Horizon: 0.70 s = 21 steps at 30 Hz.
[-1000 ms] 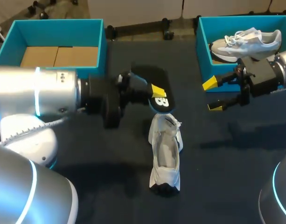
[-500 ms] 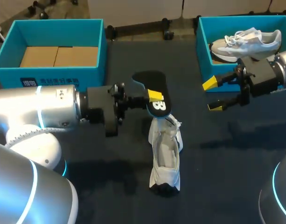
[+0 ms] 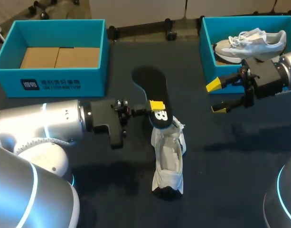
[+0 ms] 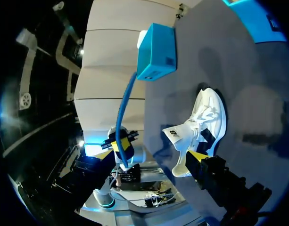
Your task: Take the shoe out of the shoebox, open the shoe tongue, remove and reinsert the insole, then place the shoe into the shoebox
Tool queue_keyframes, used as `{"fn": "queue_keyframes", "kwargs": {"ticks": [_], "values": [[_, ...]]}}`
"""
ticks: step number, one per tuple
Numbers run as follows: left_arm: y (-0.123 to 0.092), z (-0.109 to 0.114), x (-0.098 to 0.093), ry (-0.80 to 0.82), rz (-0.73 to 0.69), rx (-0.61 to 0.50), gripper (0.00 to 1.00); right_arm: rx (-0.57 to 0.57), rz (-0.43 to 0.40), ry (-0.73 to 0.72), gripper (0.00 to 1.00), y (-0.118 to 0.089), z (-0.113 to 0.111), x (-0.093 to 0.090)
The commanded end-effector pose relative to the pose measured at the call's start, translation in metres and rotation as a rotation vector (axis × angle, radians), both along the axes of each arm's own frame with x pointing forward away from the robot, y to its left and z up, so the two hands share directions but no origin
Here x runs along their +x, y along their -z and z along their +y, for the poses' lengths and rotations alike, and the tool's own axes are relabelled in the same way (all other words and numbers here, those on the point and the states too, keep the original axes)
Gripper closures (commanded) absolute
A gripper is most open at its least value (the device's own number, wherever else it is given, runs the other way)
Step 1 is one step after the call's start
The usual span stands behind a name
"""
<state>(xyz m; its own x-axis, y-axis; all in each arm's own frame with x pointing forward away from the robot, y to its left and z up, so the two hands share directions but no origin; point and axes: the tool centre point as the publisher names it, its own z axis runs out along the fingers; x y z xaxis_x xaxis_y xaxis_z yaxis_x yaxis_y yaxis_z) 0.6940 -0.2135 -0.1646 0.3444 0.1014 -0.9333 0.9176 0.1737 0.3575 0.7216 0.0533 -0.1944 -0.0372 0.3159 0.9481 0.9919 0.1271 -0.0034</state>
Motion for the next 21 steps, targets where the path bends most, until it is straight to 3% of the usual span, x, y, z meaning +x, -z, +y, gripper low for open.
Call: {"fn": "queue_keyframes", "kwargs": {"ticks": [1, 8, 21], "values": [[-0.004, 0.006, -0.007, -0.009, -0.01, 0.019, 1.0, -0.001, 0.0, 0.002, 0.0, 0.0, 0.001, 0.0], [-0.001, 0.006, -0.003, 0.0, -0.02, 0.031, 1.0, -0.001, 0.0, 0.002, 0.0, 0.0, 0.001, 0.0], [0.013, -0.014, -0.012, 0.07, -0.04, 0.078, 1.0, -0.001, 0.0, 0.002, 0.0, 0.0, 0.001, 0.0]]}}
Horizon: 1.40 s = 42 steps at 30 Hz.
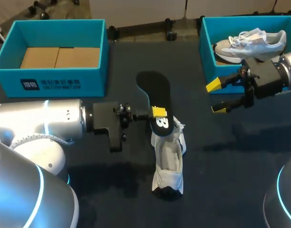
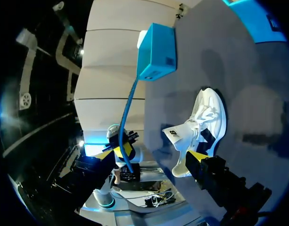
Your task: Take the shoe out of the shoebox, open the shoe tongue, remove and reinsert the insole, then place the shoe into the shoebox
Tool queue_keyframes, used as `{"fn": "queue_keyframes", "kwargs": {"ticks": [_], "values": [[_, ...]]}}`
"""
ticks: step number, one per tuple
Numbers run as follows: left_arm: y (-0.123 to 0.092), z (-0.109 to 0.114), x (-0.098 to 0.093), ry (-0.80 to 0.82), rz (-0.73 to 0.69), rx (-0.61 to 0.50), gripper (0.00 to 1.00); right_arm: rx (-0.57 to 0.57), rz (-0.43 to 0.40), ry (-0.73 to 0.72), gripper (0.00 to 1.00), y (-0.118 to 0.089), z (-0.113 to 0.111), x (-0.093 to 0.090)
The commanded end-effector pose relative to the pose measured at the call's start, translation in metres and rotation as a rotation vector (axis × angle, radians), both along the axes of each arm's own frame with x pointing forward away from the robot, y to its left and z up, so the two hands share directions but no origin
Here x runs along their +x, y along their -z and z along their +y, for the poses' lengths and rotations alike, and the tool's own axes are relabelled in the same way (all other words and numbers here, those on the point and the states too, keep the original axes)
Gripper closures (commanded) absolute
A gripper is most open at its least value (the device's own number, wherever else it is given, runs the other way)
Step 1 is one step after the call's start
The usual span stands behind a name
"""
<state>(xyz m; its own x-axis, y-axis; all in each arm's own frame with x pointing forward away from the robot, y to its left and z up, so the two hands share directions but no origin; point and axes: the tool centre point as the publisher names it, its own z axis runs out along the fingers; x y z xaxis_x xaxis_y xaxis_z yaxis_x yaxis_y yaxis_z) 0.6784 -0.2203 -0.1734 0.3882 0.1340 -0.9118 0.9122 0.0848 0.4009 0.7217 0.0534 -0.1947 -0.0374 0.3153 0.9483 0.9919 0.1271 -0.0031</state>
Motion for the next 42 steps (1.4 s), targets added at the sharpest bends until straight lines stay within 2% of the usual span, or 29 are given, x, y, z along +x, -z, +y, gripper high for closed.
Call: {"fn": "queue_keyframes", "kwargs": {"ticks": [1, 3, 13, 22, 25, 34, 42], "values": [[0.005, -0.007, 0.004, 0.001, 0.001, 0.015, 1.0, 0.0, -0.002, 0.007, 0.0, -0.001, 0.002, 0.0], [0.005, -0.007, 0.004, 0.001, 0.001, 0.015, 1.0, 0.016, 0.006, 0.054, 0.0, -0.003, 0.01, 0.001], [0.005, -0.007, 0.004, 0.001, 0.001, 0.015, 1.0, 0.032, 0.009, 0.057, 0.0, -0.012, 0.043, 0.006], [0.005, -0.007, 0.004, 0.001, 0.001, 0.015, 1.0, 0.133, 0.002, 0.068, 0.0, -0.012, 0.064, 0.012], [0.005, -0.007, 0.004, 0.001, 0.001, 0.015, 1.0, 0.163, -0.007, 0.058, 0.0, -0.012, 0.077, 0.014], [0.005, -0.007, 0.004, 0.001, 0.001, 0.015, 1.0, 0.175, 0.012, 0.035, 0.0, -0.008, 0.104, 0.02], [0.005, -0.007, 0.004, 0.001, 0.001, 0.015, 1.0, 0.179, 0.014, 0.02, 0.0, -0.011, 0.116, 0.018]]}}
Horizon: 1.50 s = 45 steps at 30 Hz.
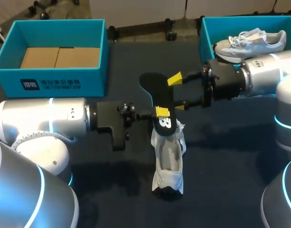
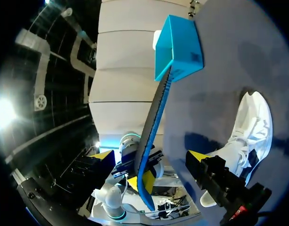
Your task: Take the shoe out of the shoebox, open the shoe tongue, remove and reinsert the insole, then place the shoe into the shoebox
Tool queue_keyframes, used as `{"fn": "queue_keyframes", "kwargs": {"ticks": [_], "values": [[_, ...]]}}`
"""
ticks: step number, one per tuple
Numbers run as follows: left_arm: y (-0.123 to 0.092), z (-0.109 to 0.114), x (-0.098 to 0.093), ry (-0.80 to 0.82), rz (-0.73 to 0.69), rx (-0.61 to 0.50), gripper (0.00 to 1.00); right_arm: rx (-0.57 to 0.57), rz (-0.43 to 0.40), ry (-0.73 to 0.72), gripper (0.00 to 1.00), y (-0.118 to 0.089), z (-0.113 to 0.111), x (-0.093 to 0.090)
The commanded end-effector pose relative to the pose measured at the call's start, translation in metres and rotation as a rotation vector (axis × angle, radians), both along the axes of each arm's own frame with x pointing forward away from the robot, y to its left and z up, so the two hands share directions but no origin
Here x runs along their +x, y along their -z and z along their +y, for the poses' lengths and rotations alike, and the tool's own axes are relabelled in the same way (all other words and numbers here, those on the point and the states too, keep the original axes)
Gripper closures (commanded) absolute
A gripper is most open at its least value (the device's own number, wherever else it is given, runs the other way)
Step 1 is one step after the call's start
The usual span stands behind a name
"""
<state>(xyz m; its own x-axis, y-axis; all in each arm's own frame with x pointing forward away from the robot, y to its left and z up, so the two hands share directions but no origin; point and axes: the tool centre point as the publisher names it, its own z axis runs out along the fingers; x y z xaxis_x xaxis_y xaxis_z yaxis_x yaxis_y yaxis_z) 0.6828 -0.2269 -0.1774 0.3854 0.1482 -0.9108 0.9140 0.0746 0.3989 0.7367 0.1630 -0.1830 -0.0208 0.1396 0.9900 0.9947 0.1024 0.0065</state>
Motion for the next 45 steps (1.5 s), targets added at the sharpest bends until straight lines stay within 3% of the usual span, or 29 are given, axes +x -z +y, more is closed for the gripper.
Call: {"fn": "queue_keyframes", "kwargs": {"ticks": [1, 12, 15, 17, 19, 20, 36, 42, 45], "values": [[0.001, -0.001, -0.001, -0.003, -0.003, -0.003, 1.0, -0.003, 0.002, -0.004, 0.0, -0.001, 0.007, 0.002], [0.001, -0.001, -0.001, -0.003, -0.003, -0.003, 1.0, -0.012, -0.003, 0.002, 0.0, -0.012, 0.007, -0.009], [0.001, -0.001, -0.001, -0.003, -0.003, -0.003, 1.0, -0.006, 0.001, 0.001, 0.04, -0.01, 0.008, -0.01], [0.001, -0.001, -0.001, -0.003, -0.003, -0.003, 1.0, -0.007, 0.011, -0.006, 0.22, -0.008, 0.012, -0.011], [0.001, -0.001, -0.001, -0.003, -0.003, -0.003, 1.0, -0.004, 0.017, -0.024, 0.53, -0.006, 0.016, -0.012], [0.001, -0.001, -0.001, -0.003, -0.003, -0.003, 1.0, -0.003, 0.018, -0.026, 0.56, -0.004, 0.017, -0.013], [0.001, -0.001, -0.001, -0.003, -0.003, -0.003, 1.0, -0.017, 0.011, -0.008, 0.58, -0.013, 0.017, -0.019], [0.001, -0.001, -0.001, -0.003, -0.003, -0.003, 1.0, -0.01, 0.01, -0.004, 0.68, -0.014, 0.018, -0.019], [0.001, -0.001, -0.001, -0.003, -0.003, -0.003, 1.0, -0.009, 0.012, -0.009, 0.68, -0.013, 0.02, -0.019]]}}
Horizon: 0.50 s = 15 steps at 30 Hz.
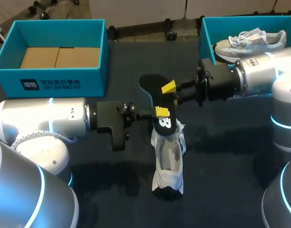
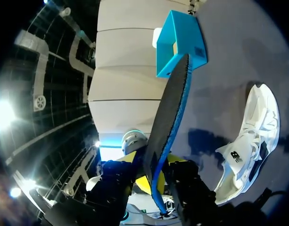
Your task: Take the shoe out of the shoebox, open the shoe tongue, remove and reinsert the insole, then place the shoe into the shoebox
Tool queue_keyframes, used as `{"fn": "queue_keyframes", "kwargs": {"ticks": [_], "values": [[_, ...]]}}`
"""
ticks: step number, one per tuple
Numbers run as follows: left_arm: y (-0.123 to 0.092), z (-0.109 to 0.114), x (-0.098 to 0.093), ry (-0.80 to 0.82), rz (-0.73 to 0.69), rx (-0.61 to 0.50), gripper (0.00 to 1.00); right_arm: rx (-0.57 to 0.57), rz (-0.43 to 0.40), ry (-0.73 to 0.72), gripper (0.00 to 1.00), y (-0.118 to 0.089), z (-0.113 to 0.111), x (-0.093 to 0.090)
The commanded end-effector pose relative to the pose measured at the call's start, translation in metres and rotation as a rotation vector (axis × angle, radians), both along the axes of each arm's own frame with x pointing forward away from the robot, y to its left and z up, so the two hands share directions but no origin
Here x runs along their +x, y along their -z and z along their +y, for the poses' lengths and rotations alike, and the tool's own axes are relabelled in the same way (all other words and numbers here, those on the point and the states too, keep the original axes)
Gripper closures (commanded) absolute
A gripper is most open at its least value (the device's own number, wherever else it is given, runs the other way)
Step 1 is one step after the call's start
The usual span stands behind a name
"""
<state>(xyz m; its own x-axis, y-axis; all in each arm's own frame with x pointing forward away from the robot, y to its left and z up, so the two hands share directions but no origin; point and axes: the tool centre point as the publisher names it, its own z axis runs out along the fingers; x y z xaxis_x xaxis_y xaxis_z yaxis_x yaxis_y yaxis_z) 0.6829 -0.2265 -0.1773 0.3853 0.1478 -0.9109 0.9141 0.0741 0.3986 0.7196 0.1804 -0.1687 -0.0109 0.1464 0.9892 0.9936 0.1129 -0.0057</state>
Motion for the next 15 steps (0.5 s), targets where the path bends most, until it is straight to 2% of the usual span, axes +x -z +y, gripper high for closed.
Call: {"fn": "queue_keyframes", "kwargs": {"ticks": [1, 5, 15], "values": [[0.001, -0.001, -0.001, -0.004, -0.003, -0.003, 1.0, -0.001, 0.002, 0.0, 0.67, 0.002, 0.003, -0.002], [0.001, -0.001, -0.001, -0.004, -0.003, -0.003, 1.0, 0.001, 0.009, -0.005, 0.68, 0.002, 0.006, -0.002], [0.001, -0.001, -0.001, -0.004, -0.003, -0.003, 1.0, 0.007, -0.016, -0.004, 0.77, -0.013, 0.006, -0.004]]}}
